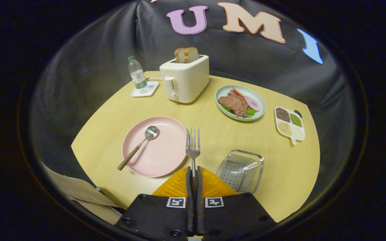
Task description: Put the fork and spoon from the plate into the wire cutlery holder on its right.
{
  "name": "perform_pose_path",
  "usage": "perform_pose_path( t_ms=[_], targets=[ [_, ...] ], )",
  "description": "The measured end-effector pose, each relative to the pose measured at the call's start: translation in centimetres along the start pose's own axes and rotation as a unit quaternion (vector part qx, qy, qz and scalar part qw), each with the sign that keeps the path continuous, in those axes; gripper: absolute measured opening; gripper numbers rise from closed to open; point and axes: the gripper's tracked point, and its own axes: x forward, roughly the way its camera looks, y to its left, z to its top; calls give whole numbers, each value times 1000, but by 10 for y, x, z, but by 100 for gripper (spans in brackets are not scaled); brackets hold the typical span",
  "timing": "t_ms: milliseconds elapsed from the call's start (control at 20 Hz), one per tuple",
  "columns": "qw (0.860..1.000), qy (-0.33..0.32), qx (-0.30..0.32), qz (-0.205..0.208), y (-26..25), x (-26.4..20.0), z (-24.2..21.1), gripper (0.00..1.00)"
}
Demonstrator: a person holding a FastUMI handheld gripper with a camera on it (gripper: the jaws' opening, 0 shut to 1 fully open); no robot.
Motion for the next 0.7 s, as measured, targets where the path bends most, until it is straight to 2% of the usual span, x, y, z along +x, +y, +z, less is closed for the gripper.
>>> perform_pose_path(
  t_ms=[500, 700],
  targets=[
    [999, 31, -33, 11, -59, -33, -20, 7],
    [996, 73, -49, 16, -75, -31, -40, 8]
  ],
)
